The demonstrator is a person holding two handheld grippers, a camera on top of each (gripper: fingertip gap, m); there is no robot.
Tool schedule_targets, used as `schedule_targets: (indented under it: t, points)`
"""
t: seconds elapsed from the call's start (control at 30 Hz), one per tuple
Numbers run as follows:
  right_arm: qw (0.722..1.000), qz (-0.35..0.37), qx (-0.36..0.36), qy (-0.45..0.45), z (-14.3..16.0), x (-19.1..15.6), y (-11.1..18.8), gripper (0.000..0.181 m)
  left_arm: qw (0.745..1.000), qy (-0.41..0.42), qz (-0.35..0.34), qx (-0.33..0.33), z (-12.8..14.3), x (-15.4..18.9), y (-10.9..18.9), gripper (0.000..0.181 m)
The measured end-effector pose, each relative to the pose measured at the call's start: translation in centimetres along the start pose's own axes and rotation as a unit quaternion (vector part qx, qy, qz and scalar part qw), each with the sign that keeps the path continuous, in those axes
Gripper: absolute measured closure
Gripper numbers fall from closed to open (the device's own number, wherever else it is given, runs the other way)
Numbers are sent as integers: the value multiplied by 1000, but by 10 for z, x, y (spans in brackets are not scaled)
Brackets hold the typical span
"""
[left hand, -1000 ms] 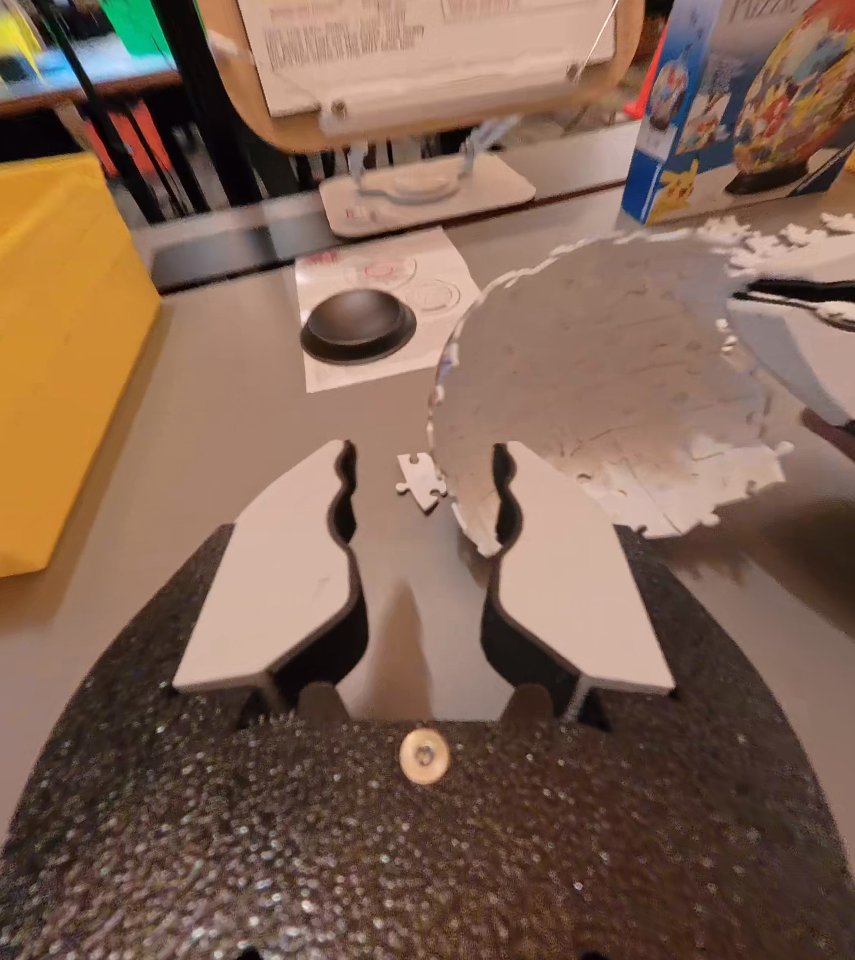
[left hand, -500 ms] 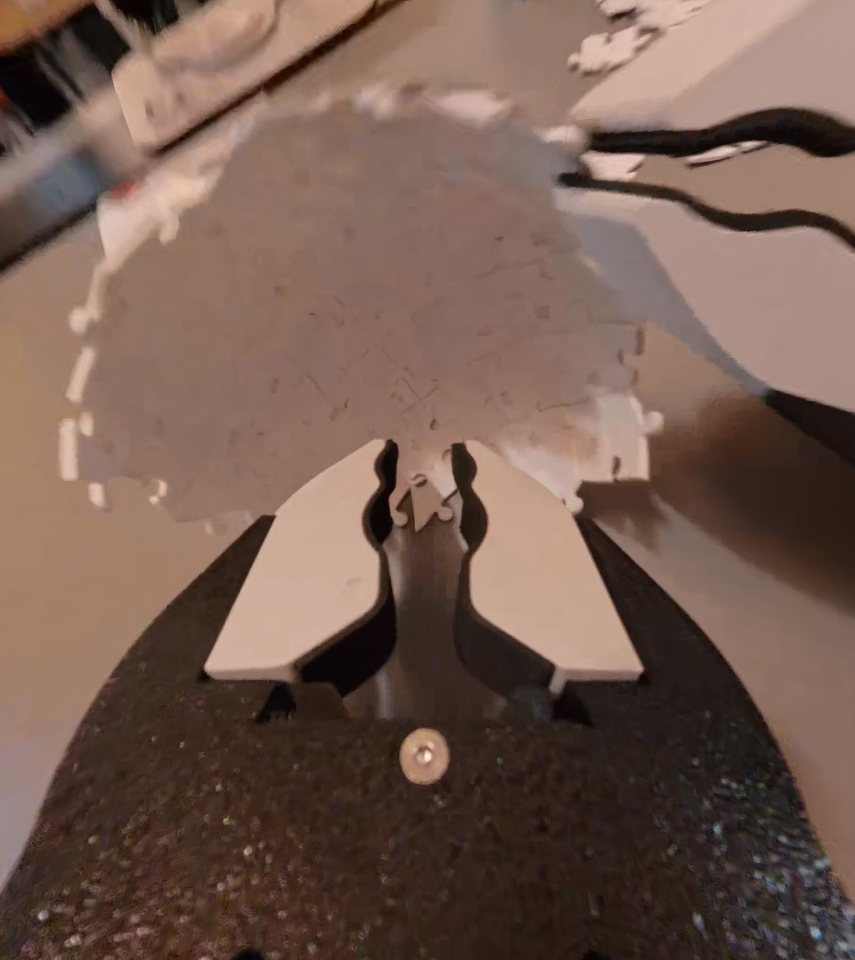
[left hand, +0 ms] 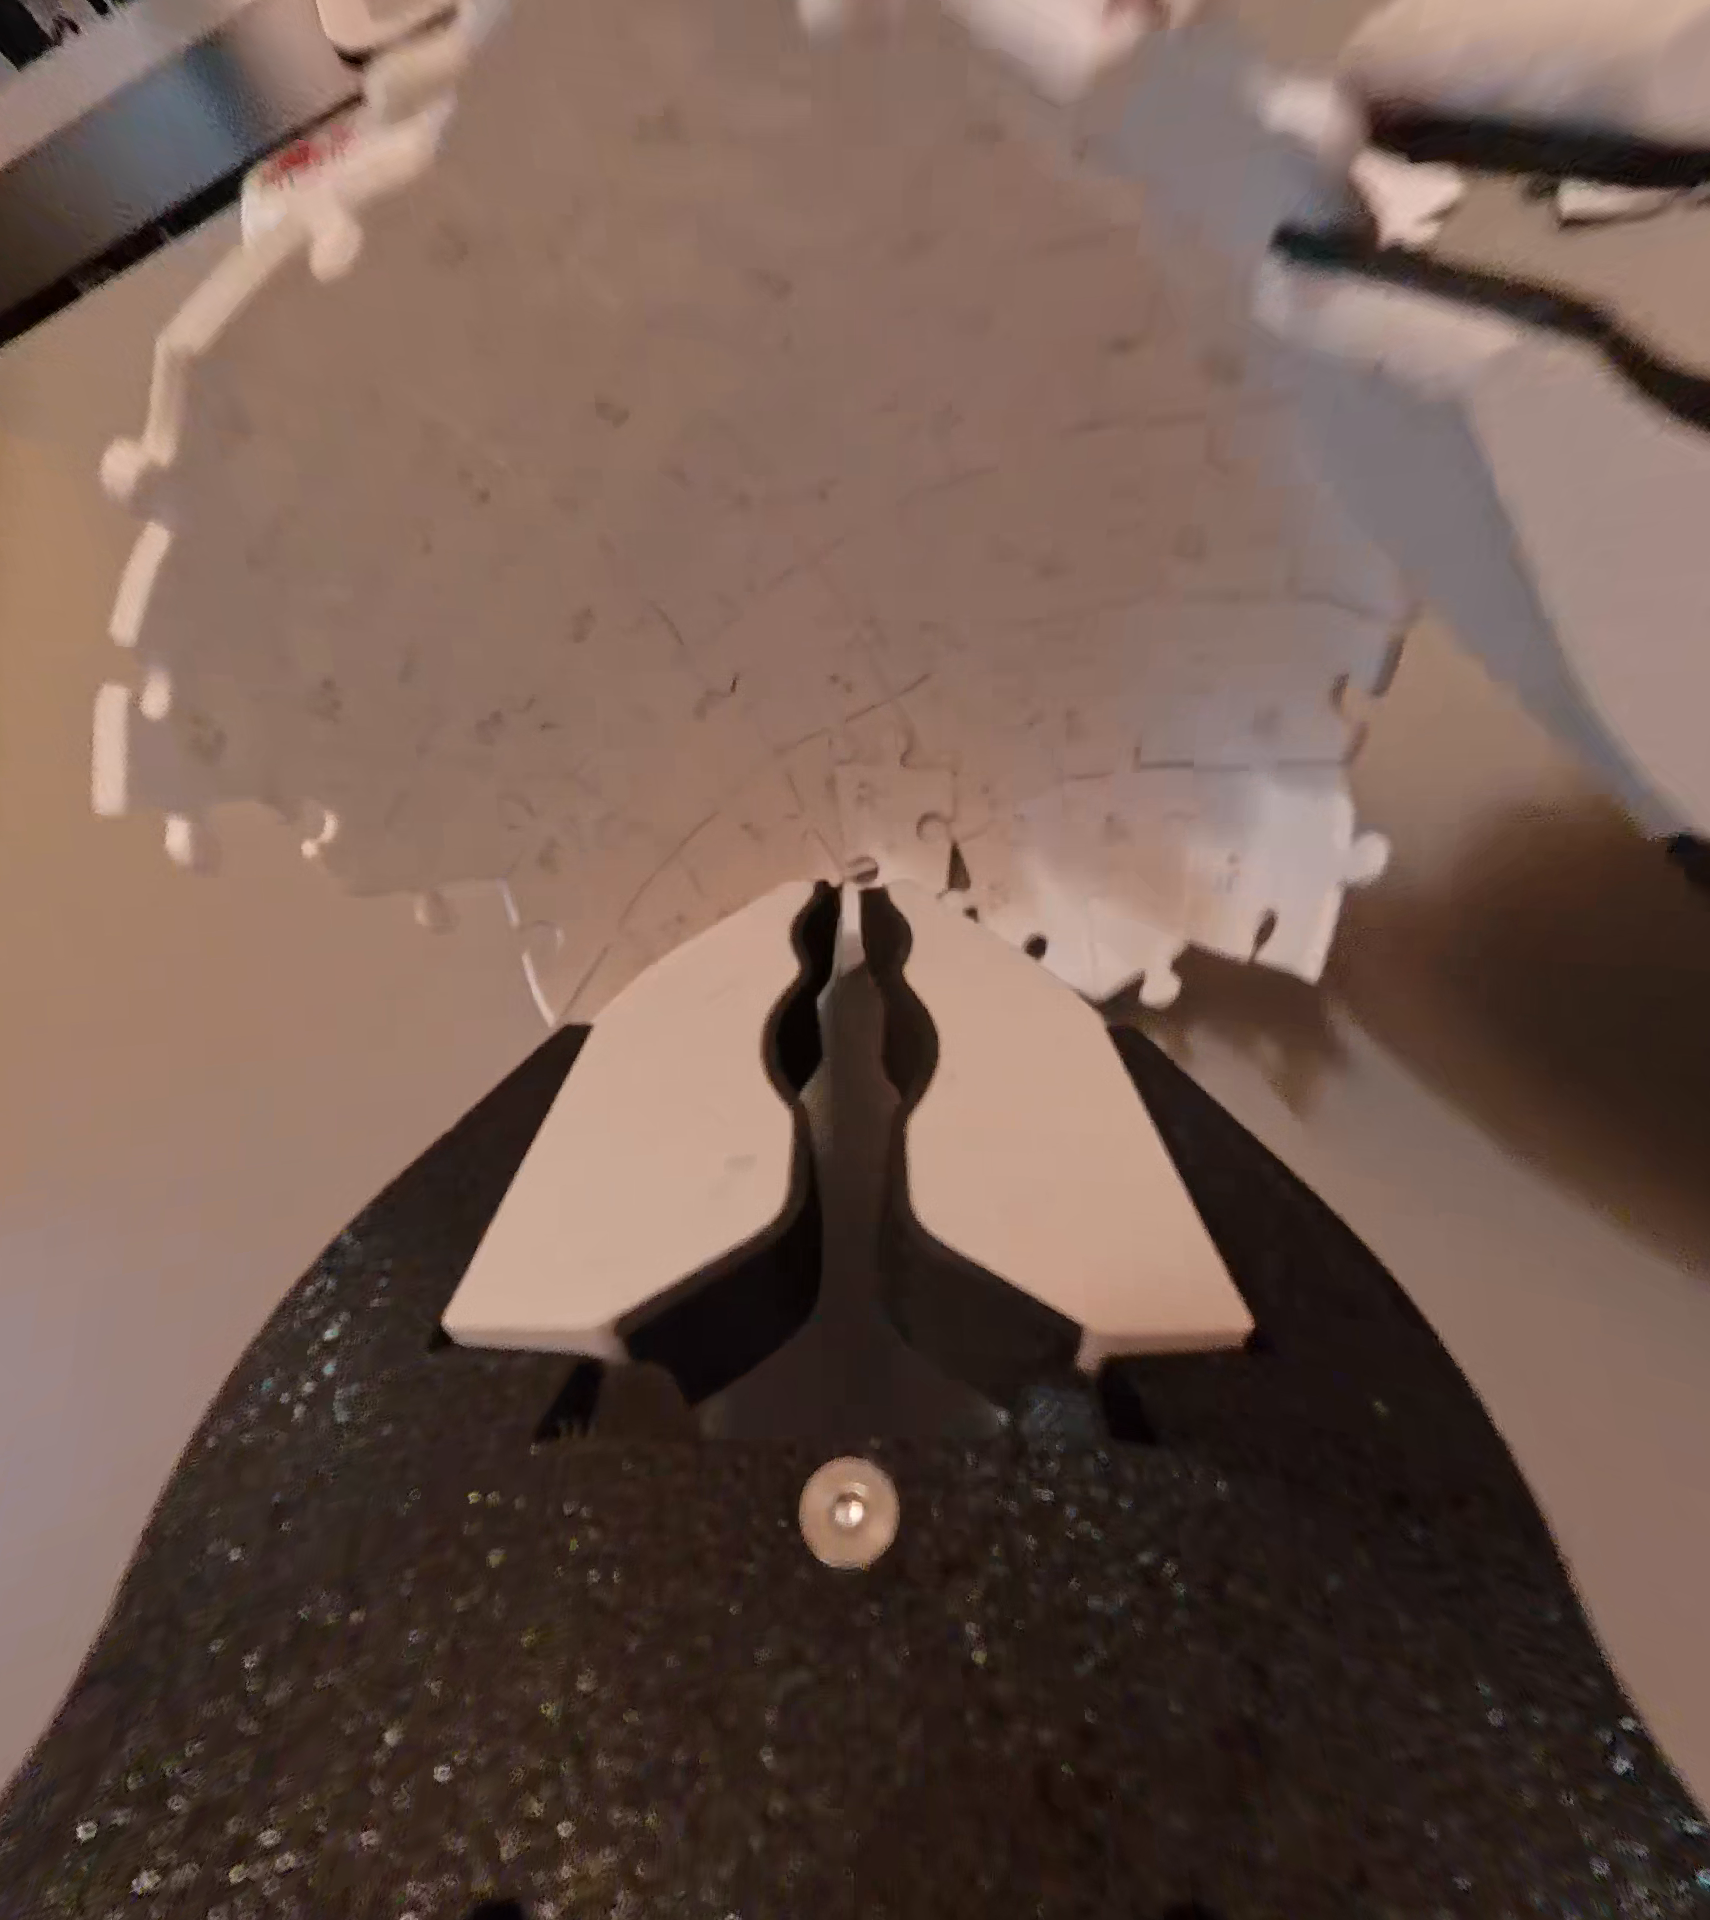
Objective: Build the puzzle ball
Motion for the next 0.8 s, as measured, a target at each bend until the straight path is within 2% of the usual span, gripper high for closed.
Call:
schedule_targets:
  t: [0.03, 0.23, 0.53, 0.8]
  points:
    - [1000, 1, 1, 2, 0, 0, 0, 177, 1000, 0, -3, 5, -3, 0, -1, 180]
    - [1000, 0, 1, 1, -1, -1, 0, 177, 998, -2, -25, -53, -4, -3, -16, 181]
    - [1000, -3, 4, 2, -3, -3, 0, 177, 991, -11, 8, -131, 5, 0, -3, 181]
    - [1000, -6, 5, 3, -5, -5, 0, 177, 992, -42, 13, -116, 11, 5, 6, 181]
Point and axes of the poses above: each gripper's, where its closed fingertips meet, y back along the fingers, z out of its underside, x = y × z across the jaws, the point moved 4 cm from there along y, back along the fingers, and after that the axes turned 10 degrees about z, right-handed, at the moved point
